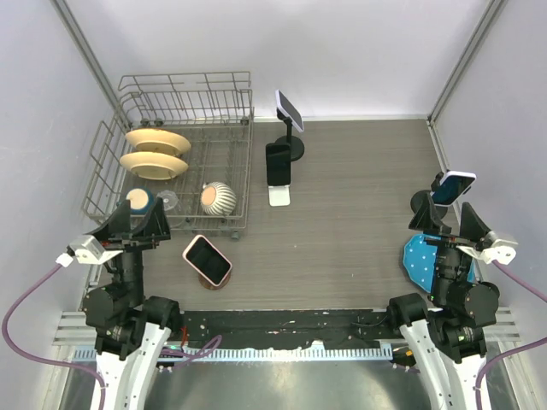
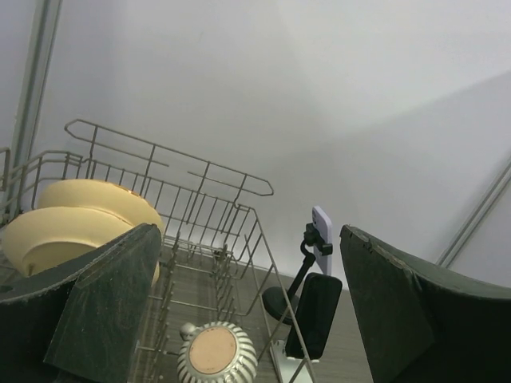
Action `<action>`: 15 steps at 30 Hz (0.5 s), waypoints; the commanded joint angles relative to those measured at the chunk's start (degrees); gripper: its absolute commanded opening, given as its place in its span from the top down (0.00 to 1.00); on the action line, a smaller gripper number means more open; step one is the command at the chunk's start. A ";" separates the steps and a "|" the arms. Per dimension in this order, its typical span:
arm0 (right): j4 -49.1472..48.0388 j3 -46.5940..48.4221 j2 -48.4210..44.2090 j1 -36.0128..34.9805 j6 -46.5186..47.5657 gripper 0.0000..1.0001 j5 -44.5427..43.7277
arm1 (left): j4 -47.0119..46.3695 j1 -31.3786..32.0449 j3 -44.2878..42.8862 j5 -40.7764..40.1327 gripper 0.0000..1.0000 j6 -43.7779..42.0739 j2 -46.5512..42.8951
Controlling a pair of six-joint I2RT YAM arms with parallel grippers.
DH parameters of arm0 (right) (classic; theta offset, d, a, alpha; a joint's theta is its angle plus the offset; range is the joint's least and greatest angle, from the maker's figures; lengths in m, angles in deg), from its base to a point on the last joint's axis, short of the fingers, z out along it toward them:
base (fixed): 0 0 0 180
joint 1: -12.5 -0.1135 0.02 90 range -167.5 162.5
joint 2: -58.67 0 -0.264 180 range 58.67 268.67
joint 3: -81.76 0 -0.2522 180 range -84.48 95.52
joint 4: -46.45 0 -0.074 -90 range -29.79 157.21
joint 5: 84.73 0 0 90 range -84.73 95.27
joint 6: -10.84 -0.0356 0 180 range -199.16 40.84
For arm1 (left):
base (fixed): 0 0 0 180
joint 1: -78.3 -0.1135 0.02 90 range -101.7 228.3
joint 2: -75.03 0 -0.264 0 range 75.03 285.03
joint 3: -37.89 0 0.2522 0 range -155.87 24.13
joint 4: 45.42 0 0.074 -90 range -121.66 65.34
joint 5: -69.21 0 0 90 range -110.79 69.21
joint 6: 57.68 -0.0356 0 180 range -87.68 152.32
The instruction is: Remove the phone from the phone stand
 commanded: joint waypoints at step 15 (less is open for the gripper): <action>-0.41 0.82 -0.45 -0.78 -3.98 0.04 2.15 | 40.31 0.21 -18.35 12.05 0.00 1.79 21.28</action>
